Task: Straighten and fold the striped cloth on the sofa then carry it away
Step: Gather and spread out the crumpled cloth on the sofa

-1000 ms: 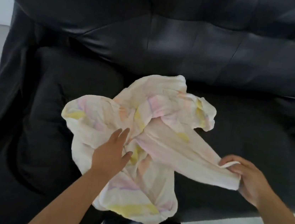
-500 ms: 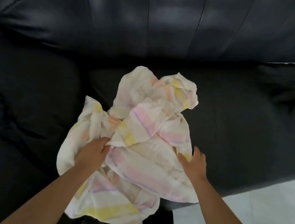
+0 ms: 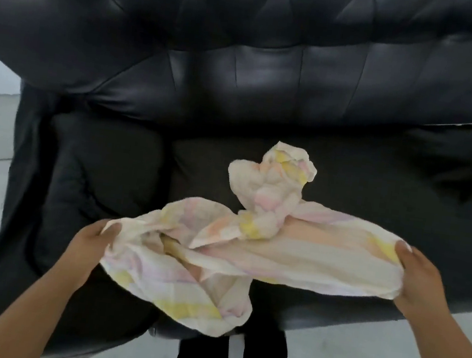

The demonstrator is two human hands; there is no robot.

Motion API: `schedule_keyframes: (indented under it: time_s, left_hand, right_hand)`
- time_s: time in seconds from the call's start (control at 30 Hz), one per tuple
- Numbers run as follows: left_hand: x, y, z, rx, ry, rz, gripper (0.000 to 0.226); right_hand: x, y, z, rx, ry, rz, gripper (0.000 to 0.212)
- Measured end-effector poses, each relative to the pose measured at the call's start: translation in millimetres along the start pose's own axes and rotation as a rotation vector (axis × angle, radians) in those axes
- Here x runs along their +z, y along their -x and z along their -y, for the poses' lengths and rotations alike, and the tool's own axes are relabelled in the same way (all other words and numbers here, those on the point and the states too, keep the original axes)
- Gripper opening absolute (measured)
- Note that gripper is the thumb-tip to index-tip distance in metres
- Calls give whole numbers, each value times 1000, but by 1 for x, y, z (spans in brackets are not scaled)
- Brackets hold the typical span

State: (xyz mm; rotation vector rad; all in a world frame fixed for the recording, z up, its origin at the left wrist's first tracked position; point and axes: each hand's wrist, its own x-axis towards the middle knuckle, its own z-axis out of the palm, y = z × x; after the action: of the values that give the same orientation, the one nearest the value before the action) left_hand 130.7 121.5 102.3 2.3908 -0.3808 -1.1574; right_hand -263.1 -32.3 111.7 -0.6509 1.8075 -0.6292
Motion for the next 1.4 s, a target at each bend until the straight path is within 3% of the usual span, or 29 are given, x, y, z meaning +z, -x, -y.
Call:
schedule_keyframes:
  time_s: [0.07,0.13,0.17,0.23,0.27,0.33,0.4,0.47,0.53,0.6,0.67,0.77,0.83,0.87,0.9,0.93,1.03,1.1,1.13,1.2,1.27,1.4]
  left_hand:
    - [-1,29,-23,59,141,32,19]
    - [5,49,-33,57,257,16,28]
    - [10,58,-36,-7,275,75,28]
    - [22,75,-38,-104,49,228,25]
    - [29,84,-38,-93,-150,340,22]
    - [39,96,-41,-28,-513,528,16]
    - [48,106,-50,41,-659,567,14]
    - [55,112,-61,54,-426,559,19]
    - [63,120,-75,-16,28,490,29]
    - [75,122,-82,-58,216,345,29]
    - [86,124,-78,-91,-33,263,22]
    - [93,120,-55,-90,-416,414,21]
    - [96,117,-45,-49,-419,390,17]
    - [97,117,-45,-65,-306,356,21]
    - [99,117,-48,-87,-154,342,24]
    - [100,116,-53,-101,0,352,25]
    - [107,113,-81,-131,230,419,23]
    - [113,115,-108,-145,242,388,20]
    - [117,117,-124,-163,249,349,20]
    - [126,125,-162,-223,367,272,20]
    - [134,141,-216,-169,508,267,23]
    - [130,200,-349,157,736,340,9]
  right_hand:
    - [-28,8,8,100,11,151,11]
    - [-50,12,-12,315,508,373,60]
    - [-57,16,-25,391,790,473,70]
    - [-70,20,-41,302,1280,526,53]
    - [-75,22,-38,240,1354,485,44]
    - [-86,18,-25,111,1054,376,35]
    - [-98,9,-4,71,363,274,33]
    - [-108,9,16,-19,-136,266,31]
    - [-113,7,22,4,-478,262,12]
    - [-110,5,7,168,-421,312,23]
    - [-112,6,-18,338,-107,416,20]
    - [-128,5,-43,508,696,672,52]
    - [-136,9,-41,365,1217,705,45]
    - [-138,8,-37,268,1327,656,42]
    - [-139,5,-35,185,1289,594,39]
    - [-140,0,-33,139,1091,529,36]
    - [-140,0,-4,136,60,282,22]
    - [-137,-4,13,202,-291,193,18]
    - [-134,-6,22,272,-287,191,17]
    - [-129,-2,45,408,-34,273,29]
    - [-124,3,85,419,175,374,39]
    - [-133,3,210,-129,66,227,57]
